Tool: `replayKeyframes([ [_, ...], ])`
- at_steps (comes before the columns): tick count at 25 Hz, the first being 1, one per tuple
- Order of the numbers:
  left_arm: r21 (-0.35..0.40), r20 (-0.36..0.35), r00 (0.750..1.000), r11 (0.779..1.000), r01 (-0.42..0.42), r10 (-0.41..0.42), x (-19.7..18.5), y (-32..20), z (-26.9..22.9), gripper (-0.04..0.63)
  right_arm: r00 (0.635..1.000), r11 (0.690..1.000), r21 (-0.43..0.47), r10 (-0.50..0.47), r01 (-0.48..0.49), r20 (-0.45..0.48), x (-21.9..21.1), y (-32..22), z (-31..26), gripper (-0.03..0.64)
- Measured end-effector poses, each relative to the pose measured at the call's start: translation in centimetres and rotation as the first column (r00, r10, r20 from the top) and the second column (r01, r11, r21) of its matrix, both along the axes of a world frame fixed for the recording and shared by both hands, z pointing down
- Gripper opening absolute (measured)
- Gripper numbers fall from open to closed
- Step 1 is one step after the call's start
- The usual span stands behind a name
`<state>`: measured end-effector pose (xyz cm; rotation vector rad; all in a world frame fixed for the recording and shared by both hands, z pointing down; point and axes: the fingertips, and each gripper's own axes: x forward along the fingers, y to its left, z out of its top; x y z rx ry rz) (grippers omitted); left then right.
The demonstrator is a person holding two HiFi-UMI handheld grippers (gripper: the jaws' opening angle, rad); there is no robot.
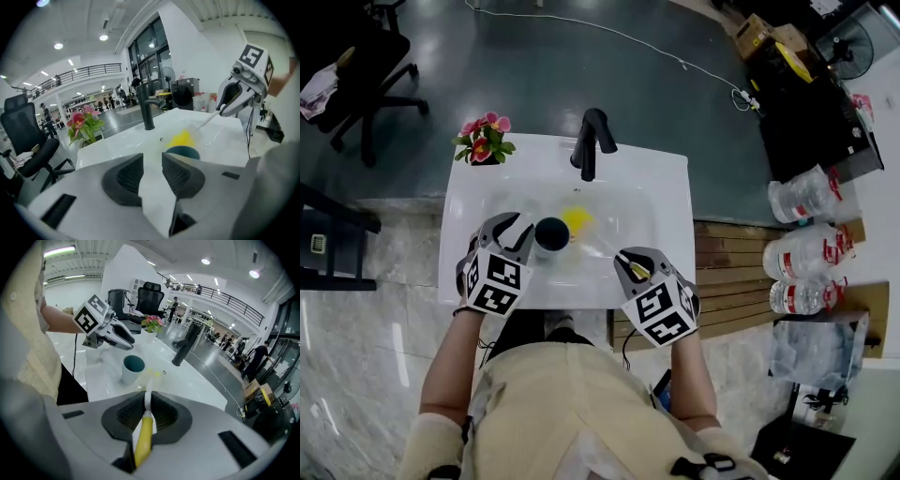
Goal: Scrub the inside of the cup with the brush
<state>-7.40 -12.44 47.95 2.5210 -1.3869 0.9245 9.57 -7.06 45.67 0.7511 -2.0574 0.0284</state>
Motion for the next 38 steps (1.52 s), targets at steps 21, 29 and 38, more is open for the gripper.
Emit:
replayKeyframes([
  [21,-0.031,-0.313,0.941,0.991,0.128,-0.131,-2.6,3.1,-6.6,0.094,0.983,0.987,0.159,-0.006,-0.023,0.183,-2.9,0.8,-6.7,0.049],
  [29,0.0,-0.391,0.903,0.982,0.191,-0.176,-4.2,4.8,-8.2,0.046,0.91,0.995,0.078,0.02,-0.058,0.415,-4.2,1.5,-7.1,0.049],
  [38,-0.013,-0.397,0.895,0.976,0.218,-0.205,-4.4,5.8,-8.3,0.044,0.833,0.993,0.004,0.095,-0.116,0.545,-3.8,1.6,-6.8,0.049],
])
